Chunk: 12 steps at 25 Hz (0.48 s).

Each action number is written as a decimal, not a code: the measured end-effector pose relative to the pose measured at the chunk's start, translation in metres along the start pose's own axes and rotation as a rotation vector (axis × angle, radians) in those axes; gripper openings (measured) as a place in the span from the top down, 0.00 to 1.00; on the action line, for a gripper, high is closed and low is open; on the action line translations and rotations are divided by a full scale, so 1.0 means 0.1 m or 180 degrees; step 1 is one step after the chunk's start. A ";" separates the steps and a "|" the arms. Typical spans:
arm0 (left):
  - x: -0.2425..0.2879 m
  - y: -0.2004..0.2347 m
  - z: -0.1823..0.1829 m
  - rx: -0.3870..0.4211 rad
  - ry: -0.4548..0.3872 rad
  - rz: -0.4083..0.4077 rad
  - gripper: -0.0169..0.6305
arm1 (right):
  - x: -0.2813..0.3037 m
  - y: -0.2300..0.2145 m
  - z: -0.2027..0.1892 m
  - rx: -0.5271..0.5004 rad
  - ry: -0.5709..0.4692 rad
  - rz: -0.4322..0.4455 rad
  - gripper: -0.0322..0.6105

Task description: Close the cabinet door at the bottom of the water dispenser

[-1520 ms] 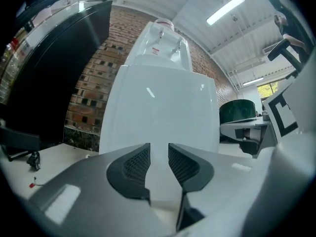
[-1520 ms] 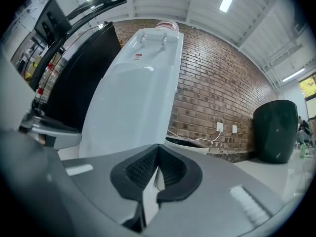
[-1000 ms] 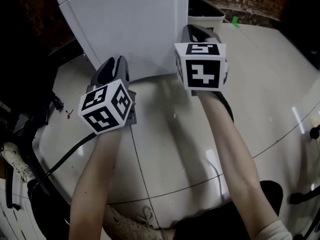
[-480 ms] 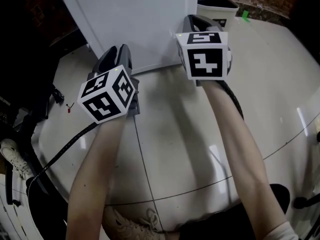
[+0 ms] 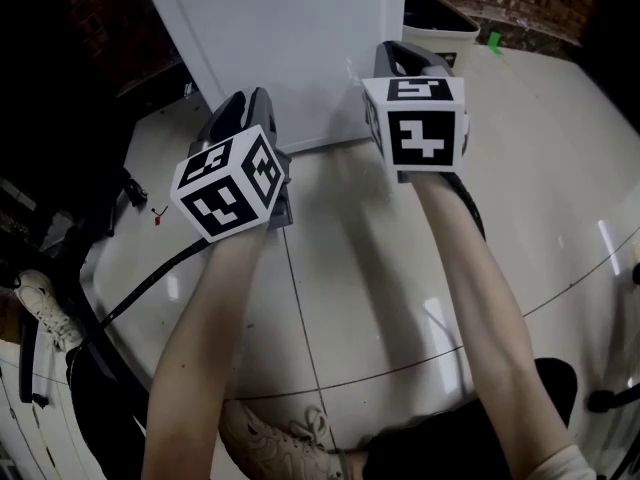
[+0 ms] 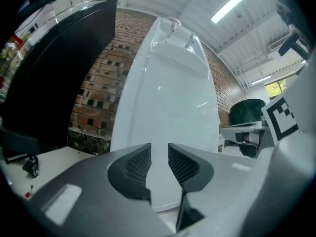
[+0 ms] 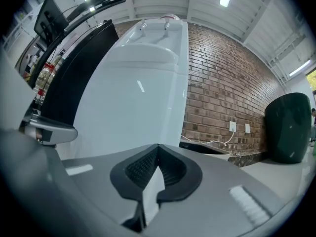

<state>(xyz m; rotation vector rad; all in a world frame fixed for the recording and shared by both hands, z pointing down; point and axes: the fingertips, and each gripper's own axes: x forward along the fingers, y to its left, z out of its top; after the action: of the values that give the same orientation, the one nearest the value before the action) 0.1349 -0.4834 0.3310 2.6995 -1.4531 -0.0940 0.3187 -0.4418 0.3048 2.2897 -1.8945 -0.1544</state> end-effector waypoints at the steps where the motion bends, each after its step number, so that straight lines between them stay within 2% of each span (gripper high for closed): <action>1: -0.06 -0.01 0.08 -0.0026 -0.0034 0.0016 0.80 | -0.08 0.02 0.07 0.0014 -0.0013 0.0013 0.95; 3: -0.25 -0.08 0.21 -0.0056 -0.0077 0.0005 0.83 | -0.30 0.07 0.21 0.0054 -0.0033 0.0037 0.95; 6: -0.67 -0.13 0.40 0.0060 -0.0092 -0.0035 0.83 | -0.76 0.30 0.40 0.0157 -0.0152 0.0102 0.95; 12: -2.03 -0.09 0.64 -0.0042 -0.0086 0.0197 0.83 | -1.99 0.90 0.74 0.0199 -0.0404 0.0426 0.95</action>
<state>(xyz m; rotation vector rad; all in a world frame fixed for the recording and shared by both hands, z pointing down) 0.0256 -0.3113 0.2701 2.6504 -1.5364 -0.1364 0.1806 -0.2671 0.2448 2.2313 -2.1367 -0.2316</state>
